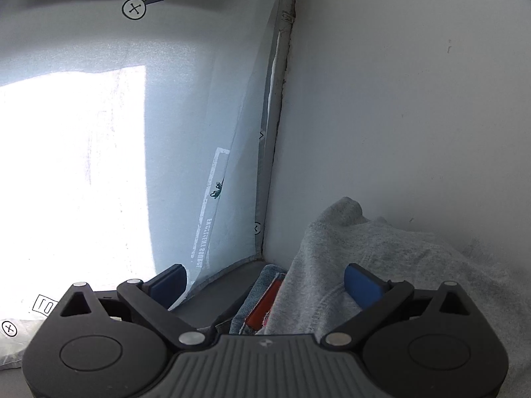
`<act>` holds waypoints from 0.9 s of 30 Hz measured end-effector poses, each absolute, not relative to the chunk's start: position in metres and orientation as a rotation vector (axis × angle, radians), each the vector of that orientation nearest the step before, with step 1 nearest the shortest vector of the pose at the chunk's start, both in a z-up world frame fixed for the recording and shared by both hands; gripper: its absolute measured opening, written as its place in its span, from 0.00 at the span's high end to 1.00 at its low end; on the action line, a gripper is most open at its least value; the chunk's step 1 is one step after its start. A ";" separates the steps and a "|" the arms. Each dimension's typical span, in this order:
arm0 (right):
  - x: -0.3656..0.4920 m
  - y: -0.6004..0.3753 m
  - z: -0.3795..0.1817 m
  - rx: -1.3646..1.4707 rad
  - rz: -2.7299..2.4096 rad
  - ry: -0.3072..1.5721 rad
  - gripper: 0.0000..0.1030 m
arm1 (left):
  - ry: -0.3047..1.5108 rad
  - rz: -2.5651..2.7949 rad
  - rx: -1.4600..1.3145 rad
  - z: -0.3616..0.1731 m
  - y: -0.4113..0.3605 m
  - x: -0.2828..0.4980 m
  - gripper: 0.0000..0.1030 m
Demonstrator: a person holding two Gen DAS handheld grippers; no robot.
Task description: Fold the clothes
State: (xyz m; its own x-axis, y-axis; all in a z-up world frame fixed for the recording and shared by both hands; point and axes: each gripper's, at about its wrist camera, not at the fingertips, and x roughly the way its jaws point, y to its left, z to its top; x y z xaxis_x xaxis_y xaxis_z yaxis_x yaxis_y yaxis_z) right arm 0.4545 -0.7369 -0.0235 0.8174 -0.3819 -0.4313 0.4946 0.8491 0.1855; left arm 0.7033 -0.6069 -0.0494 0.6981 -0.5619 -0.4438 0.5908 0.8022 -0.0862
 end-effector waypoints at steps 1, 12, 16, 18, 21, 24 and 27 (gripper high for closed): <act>0.453 -0.737 -0.022 0.296 -0.480 0.399 0.52 | 0.454 -0.636 0.081 -0.045 -0.602 0.698 0.03; 0.427 -0.692 0.043 0.193 -0.284 0.232 0.08 | 0.339 -0.461 -0.031 0.018 -0.487 0.557 0.00; 0.402 -0.663 0.062 0.174 -0.174 0.198 0.02 | 0.325 -0.312 -0.067 0.022 -0.443 0.481 0.00; 0.385 -0.646 0.067 0.161 -0.122 0.187 0.01 | 0.327 -0.266 -0.105 0.023 -0.423 0.445 0.00; 0.357 -0.621 0.071 0.141 -0.044 0.172 0.00 | 0.328 -0.201 -0.172 0.022 -0.393 0.395 0.00; 0.329 -0.596 0.075 0.121 0.033 0.157 0.00 | 0.318 -0.091 -0.211 0.024 -0.359 0.347 0.00; 0.299 -0.571 0.080 0.137 0.117 0.145 0.00 | 0.293 -0.030 -0.229 0.026 -0.332 0.310 0.00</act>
State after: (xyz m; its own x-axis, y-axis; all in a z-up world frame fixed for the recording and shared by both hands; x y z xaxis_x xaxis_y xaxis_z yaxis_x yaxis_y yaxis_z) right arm 0.2993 -0.5713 0.0795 0.9826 0.1261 -0.1360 -0.1062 0.9838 0.1447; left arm 0.3098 -0.3322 0.0259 0.9571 -0.0629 -0.2829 -0.0034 0.9736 -0.2281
